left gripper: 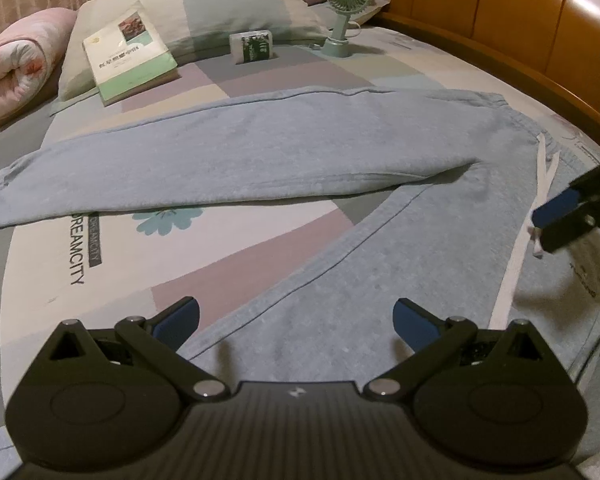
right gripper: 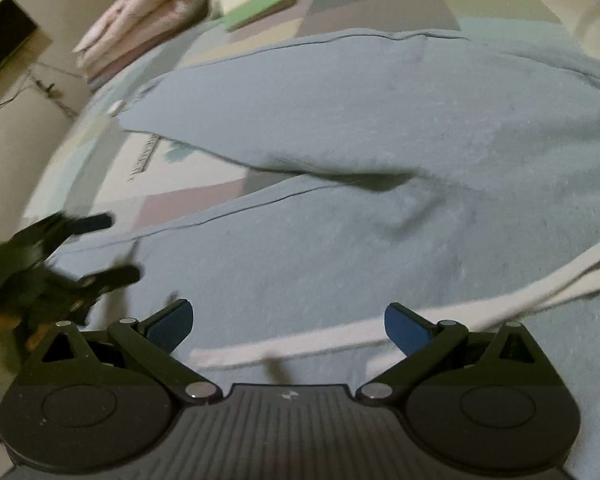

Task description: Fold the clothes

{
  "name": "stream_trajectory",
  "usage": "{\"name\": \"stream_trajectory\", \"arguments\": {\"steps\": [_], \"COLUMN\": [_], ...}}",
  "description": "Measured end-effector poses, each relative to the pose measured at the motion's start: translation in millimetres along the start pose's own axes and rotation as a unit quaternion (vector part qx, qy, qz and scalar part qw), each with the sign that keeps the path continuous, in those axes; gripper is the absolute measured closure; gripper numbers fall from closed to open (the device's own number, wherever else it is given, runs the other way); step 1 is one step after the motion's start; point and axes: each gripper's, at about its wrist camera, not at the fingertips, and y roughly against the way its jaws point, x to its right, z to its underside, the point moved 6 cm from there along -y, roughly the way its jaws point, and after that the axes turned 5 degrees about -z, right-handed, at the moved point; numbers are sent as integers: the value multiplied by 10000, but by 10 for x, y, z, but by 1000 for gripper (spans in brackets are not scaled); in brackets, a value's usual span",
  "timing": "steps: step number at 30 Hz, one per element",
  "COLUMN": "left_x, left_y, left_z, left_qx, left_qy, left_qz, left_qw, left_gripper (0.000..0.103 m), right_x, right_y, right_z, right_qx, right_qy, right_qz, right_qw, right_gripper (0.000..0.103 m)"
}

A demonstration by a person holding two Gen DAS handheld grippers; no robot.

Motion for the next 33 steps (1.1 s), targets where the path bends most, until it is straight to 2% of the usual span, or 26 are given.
{"name": "stream_trajectory", "arguments": {"steps": [5, 9, 12, 17, 20, 23, 26, 29, 31, 33], "left_x": [140, 219, 264, 340, 378, 438, 501, 532, 524, 520], "left_y": [-27, -55, -71, -78, -100, -90, -47, -19, -12, -1], "left_z": [0, -13, -43, -46, -37, -51, -53, -30, -23, -23], "left_qx": [-13, -49, -56, -77, -128, -113, -58, -56, -72, -76], "left_qy": [-151, -254, -289, -328, -370, -415, -476, -536, -531, -518], "left_qz": [169, 218, 235, 277, 261, 295, 374, 370, 327, 296], "left_qw": [9997, 9994, 9993, 9990, 9989, 9986, 9981, 9979, 9980, 9982], "left_gripper": [1, 1, 1, 1, 1, 1, 1, 1, 1, 1], "right_x": [15, 347, 635, 1060, 1070, 1037, 970, 870, 795, 705], "right_y": [249, 513, 581, 635, 725, 696, 599, 515, 510, 531], "right_z": [162, 246, 308, 556, 672, 707, 722, 732, 689, 597], "right_qx": [268, 772, 855, 859, 1121, 1159, 1028, 670, 554, 659], "right_qy": [5, -303, -471, -1013, -938, -701, -297, 250, 439, 669], "right_qz": [109, 721, 1192, 1442, 1259, 1395, 1737, 2200, 2252, 2153], "right_qw": [9996, 9939, 9881, 9806, 9812, 9809, 9790, 9729, 9717, 9720], "right_gripper": [0, 0, 0, 0, 0, 0, 0, 0, 0, 0]}}
